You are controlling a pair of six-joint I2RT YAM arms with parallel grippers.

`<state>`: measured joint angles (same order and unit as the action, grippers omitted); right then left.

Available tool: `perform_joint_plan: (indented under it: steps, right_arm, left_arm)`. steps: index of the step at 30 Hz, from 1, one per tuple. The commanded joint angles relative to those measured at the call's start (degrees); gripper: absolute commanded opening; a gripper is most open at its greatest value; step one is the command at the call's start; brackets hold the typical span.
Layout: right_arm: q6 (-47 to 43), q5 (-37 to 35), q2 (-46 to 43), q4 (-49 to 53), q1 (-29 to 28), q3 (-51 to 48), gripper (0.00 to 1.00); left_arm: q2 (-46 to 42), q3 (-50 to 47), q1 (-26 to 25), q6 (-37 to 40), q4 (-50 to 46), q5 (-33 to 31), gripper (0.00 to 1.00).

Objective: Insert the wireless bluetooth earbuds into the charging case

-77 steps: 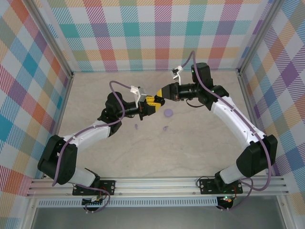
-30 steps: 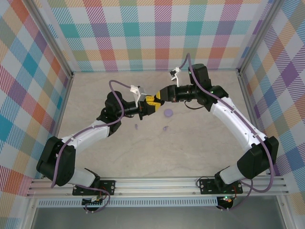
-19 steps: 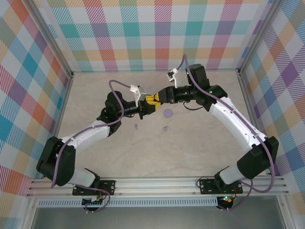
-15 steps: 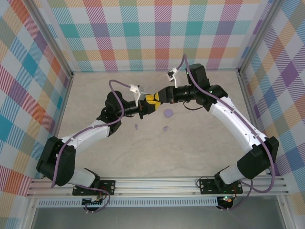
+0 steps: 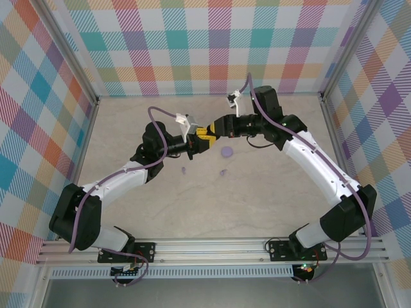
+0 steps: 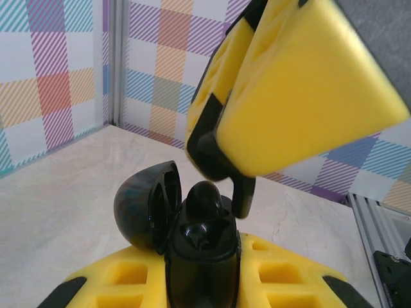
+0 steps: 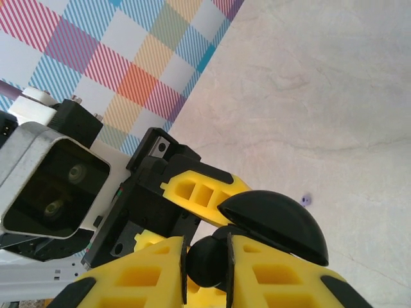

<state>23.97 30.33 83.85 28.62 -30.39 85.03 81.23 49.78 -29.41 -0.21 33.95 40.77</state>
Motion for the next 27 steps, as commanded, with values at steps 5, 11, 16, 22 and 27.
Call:
perform_joint_plan:
  steps: [5,11,16,22,27]
  right_arm:
    - [6.4,-2.0,-5.9,-9.8,-0.2,-4.7,0.22]
    - [10.7,-4.1,-7.6,-16.5,-0.8,-8.4,0.22]
    - [13.6,-7.1,-8.4,-22.4,-1.8,-11.6,0.22]
    - [15.5,-9.9,-9.0,-27.3,-2.8,-13.6,0.22]
    - [15.7,-12.0,-9.6,-29.8,-3.3,-14.8,0.22]
  left_arm:
    - [-1.9,-1.7,-1.1,1.9,5.1,-5.7,0.09]
    - [-0.8,-1.8,-2.0,2.9,7.5,-12.2,0.09]
    - [-0.1,-0.4,-2.9,3.0,8.0,-14.6,0.09]
    - [0.5,-0.8,-3.1,2.6,12.5,-13.5,0.09]
    - [0.4,-0.9,-3.3,2.6,13.2,-12.7,0.09]
